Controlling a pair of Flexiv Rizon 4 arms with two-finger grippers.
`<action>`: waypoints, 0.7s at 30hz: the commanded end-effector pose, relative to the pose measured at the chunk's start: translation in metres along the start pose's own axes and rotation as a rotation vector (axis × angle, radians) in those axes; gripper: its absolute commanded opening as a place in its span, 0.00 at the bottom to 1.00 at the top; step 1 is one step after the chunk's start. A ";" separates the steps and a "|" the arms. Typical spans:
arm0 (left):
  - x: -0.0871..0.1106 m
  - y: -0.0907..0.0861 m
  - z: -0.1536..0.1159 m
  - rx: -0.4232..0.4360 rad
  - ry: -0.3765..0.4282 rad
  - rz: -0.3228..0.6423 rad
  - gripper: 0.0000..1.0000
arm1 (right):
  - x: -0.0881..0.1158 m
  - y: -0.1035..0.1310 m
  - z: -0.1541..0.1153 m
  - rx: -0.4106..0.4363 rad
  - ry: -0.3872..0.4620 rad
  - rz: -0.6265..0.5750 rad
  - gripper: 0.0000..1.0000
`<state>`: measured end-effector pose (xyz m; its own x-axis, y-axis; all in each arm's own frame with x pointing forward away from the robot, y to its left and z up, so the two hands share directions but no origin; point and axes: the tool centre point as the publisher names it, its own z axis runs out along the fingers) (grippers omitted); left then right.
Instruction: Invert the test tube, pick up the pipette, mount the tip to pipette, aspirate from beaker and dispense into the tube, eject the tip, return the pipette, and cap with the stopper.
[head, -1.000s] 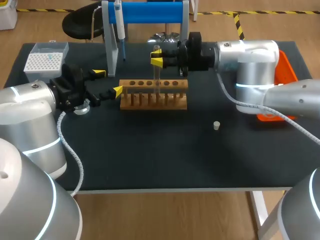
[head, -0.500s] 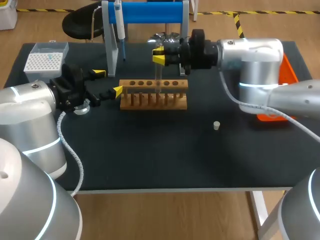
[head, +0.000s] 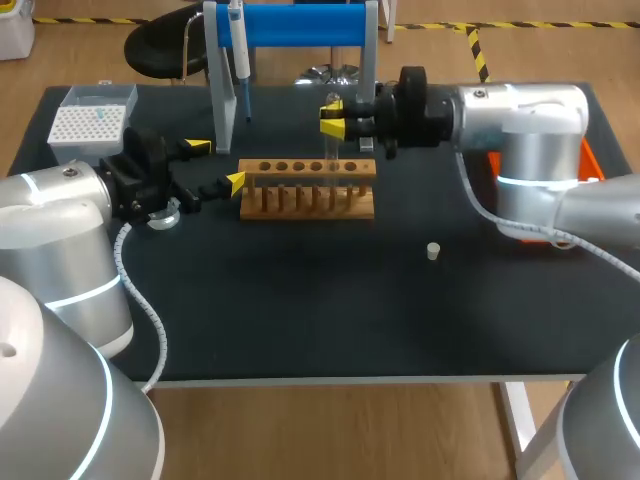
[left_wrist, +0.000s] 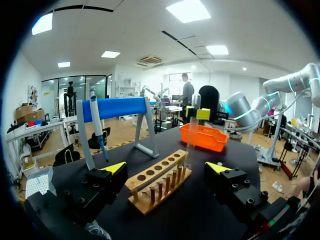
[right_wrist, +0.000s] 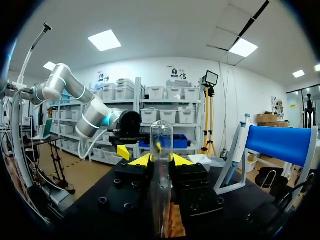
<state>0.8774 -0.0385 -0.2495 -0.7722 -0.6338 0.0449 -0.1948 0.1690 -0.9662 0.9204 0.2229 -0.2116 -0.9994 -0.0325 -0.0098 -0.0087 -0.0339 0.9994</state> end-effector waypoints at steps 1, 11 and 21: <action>0.001 0.000 0.001 -0.001 -0.003 0.001 1.00 | 0.013 0.004 -0.008 0.007 -0.020 -0.005 0.00; 0.001 0.000 0.001 -0.001 -0.003 0.001 1.00 | 0.018 0.006 -0.012 0.008 -0.024 -0.014 0.00; 0.001 0.000 0.001 -0.001 -0.003 0.001 1.00 | 0.018 0.006 -0.012 0.008 -0.024 -0.014 0.00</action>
<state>0.8774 -0.0385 -0.2495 -0.7721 -0.6339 0.0448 -0.1948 0.1690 -0.9662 0.9037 0.2104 -0.2067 -0.9997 -0.0101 -0.0224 -0.0221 -0.0276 0.9994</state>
